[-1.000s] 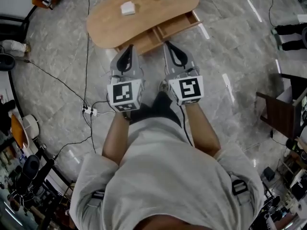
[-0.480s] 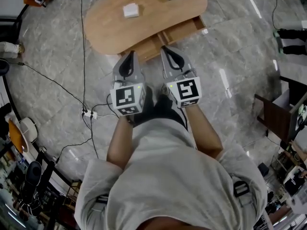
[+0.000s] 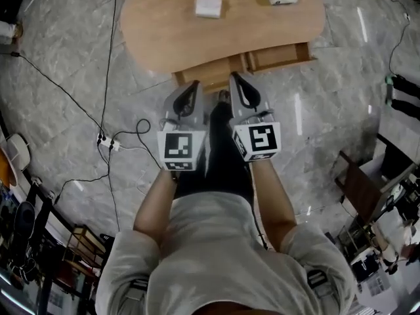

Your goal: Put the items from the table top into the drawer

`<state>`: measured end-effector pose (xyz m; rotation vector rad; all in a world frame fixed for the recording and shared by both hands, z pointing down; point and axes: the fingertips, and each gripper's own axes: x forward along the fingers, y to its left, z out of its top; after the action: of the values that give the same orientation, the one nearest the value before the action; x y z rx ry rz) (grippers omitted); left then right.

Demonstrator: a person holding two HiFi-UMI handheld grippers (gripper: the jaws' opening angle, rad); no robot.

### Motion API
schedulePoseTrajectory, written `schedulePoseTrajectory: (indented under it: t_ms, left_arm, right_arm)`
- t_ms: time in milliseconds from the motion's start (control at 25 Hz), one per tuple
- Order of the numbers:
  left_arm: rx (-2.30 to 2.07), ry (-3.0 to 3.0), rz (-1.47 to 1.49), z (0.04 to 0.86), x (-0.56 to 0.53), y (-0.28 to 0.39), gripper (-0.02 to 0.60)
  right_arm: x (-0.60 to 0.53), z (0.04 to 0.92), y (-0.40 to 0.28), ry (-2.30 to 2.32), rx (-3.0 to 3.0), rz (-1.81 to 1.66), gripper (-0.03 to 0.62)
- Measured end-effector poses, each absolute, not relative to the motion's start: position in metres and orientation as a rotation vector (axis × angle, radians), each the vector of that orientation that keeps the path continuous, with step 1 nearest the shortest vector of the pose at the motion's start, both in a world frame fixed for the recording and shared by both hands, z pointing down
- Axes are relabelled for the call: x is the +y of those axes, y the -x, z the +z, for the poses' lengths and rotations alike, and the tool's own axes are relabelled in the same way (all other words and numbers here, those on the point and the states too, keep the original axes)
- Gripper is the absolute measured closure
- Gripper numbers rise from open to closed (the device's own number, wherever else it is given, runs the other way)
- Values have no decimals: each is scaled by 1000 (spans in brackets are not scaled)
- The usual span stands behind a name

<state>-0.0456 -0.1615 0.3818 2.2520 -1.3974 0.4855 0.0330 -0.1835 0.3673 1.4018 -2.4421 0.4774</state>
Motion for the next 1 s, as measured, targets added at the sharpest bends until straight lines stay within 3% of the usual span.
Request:
schedulePoseTrajectory:
  t_ms: [840,880,960,1000]
  left_arm:
    - [-1382,-1949,582,585,-273,38,561]
    - [-1382,-1945,583,586,-276,38,563]
    - [-1387,-1930,580,587,-282,39,563]
    - [-1391,-1922,578,588,-284,40,563]
  right_arm:
    - [-357,578,-38,-1064,-2322,405,586]
    - [-363,584,-37,-1037,-2304,372,580]
    - [-377,599,-34,-970,-2264,289,462]
    - [-383,608,-34,-941,-2240,242,457]
